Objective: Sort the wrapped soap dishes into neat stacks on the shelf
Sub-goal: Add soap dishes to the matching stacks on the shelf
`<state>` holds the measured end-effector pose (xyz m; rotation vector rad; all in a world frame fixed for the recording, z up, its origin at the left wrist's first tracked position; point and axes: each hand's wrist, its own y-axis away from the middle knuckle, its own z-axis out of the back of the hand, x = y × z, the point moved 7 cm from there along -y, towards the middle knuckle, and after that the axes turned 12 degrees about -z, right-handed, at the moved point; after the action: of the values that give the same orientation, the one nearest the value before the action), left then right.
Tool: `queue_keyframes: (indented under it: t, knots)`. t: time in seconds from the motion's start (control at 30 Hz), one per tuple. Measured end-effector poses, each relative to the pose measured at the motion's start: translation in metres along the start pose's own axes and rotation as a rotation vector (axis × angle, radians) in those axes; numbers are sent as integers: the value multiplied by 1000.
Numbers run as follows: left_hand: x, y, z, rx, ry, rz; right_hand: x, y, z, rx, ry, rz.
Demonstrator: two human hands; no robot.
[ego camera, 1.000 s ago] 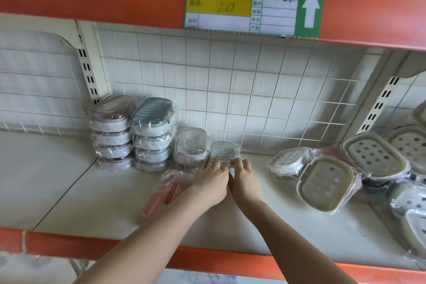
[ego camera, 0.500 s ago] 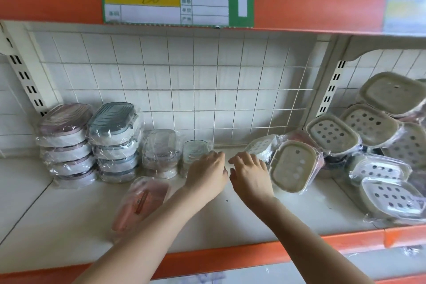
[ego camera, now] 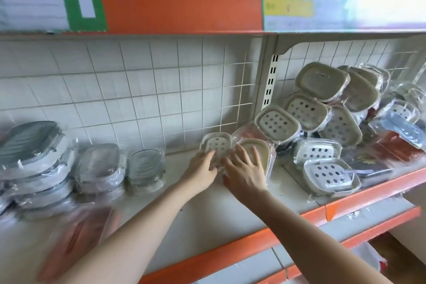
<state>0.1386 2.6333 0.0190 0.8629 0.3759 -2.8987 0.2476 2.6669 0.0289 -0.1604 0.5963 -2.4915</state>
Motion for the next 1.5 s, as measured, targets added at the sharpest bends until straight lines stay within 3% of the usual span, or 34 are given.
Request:
queue_keyframes:
  t: [0.33, 0.93, 1.17, 1.37, 1.5]
  knots:
    - [-21, 3, -32, -48, -32, -24, -51, 13, 6, -244, 7, 9]
    - [-68, 26, -42, 23, -138, -35, -86, 17, 13, -140, 9, -190]
    - [-58, 34, -28, -14, -111, -51, -64, 8, 34, -157, -69, -261]
    - [-39, 54, 23, -174, -162, -36, -7, 6, 56, -229, -235, -102]
    - [-17, 82, 70, -308, -250, -5, 43, 12, 45, -123, -362, -6]
